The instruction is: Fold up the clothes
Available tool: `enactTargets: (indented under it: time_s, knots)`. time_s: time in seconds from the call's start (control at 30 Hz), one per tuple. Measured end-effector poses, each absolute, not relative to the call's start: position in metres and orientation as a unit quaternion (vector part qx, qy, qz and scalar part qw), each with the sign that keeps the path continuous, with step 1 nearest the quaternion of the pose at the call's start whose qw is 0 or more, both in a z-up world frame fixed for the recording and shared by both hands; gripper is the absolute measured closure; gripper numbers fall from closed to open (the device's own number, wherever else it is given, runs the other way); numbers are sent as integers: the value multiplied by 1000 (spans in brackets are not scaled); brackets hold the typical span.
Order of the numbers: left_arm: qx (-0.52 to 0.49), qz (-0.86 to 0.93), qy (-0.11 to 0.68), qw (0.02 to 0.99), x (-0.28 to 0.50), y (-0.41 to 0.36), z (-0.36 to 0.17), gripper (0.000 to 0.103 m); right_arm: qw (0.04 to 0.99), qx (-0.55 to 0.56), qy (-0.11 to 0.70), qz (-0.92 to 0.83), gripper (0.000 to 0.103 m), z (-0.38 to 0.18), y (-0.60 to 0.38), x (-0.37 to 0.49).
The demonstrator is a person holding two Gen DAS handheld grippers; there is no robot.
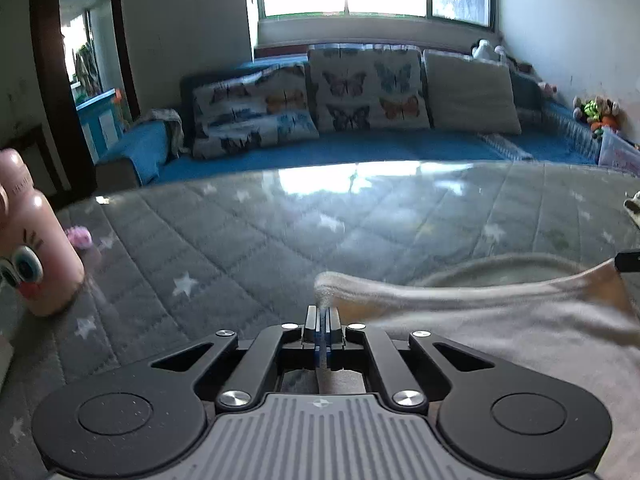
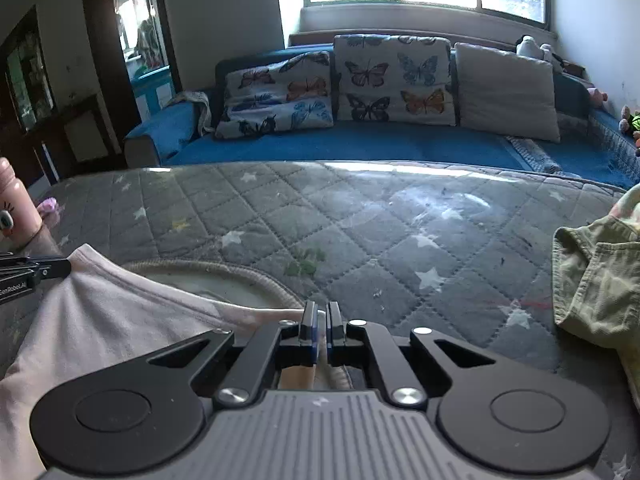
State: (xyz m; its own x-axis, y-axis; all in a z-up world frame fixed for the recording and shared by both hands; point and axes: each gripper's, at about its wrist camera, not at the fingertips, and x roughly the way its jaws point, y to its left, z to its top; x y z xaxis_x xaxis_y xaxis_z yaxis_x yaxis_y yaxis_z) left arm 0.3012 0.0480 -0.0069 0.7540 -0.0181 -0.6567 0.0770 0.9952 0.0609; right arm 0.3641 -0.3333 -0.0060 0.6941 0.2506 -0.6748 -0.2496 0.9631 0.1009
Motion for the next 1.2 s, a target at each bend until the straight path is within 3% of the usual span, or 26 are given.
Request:
enactTargets:
  time_s: [0.13,0.27,0.3,0.43,0.8,1.2]
  knots:
    - [45,-24,348,936,295,46,-2,90,913,-26,365,179,93,7,-324,338]
    - [52,-34,335,940,278,43,14,67,897,-40,384,217,87,13,-314,309]
    - [58,-38,332,941,271,41,18,64,893,-42,388,224,83,13,-312,302]
    - [78,-53,326,941,245,35,30,55,878,-66,403,250,82,10,-301,267]
    - [104,-114,344,926,145,3,16,44,877,-102,395,252,62,2,-307,166]
    - [87,-142,337,926,98,-33,7,36,928,40,368,43,60,2,-429,140]
